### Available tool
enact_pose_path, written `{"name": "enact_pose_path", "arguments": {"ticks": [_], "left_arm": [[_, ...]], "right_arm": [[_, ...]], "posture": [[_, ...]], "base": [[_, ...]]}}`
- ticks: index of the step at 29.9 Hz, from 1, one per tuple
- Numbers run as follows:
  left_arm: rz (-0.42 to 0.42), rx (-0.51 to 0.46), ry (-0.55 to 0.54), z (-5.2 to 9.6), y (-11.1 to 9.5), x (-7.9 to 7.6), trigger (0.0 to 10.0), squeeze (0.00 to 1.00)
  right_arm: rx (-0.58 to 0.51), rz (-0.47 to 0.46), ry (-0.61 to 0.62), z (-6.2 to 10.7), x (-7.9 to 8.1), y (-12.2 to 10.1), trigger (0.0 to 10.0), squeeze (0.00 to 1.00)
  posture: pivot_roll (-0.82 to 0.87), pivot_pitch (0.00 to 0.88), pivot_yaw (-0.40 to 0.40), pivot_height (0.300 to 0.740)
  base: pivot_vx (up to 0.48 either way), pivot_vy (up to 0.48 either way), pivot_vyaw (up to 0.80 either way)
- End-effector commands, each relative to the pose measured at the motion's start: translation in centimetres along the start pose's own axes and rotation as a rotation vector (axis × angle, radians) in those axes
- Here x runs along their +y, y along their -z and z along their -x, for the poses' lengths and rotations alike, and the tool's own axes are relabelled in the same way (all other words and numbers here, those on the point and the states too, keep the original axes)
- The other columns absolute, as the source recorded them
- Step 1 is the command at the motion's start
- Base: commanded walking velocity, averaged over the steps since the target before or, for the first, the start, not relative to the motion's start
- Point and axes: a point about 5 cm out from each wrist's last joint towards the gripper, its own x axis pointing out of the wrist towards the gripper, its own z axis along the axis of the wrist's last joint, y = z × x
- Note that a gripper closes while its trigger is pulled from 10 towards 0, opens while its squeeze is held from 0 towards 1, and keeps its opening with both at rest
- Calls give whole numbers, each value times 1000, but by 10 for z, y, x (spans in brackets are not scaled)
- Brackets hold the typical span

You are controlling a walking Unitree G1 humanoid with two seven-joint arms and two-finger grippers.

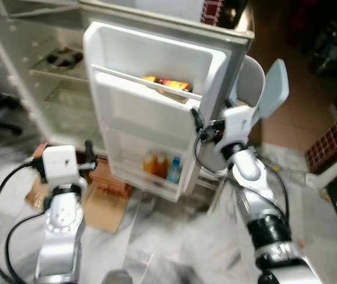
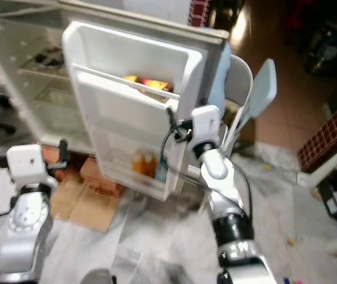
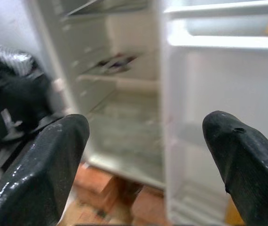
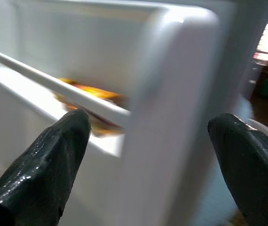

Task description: Restocking fridge

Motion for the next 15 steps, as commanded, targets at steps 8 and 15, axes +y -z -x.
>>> {"name": "enact_pose_path", "arguments": {"ticks": [8, 15], "left_arm": [[24, 23, -6, 7, 0, -6, 10000, 0], [-79, 271, -52, 29, 38, 22, 10000, 0]], "right_arm": [[138, 57, -19, 30, -19, 29, 10000, 0], [236, 102, 65, 36, -44, 44, 10000, 0]], "posture": [[100, 0, -62, 740], [115, 0, -55, 740]], "base": [[151, 0, 0], [0, 0, 0]]}}
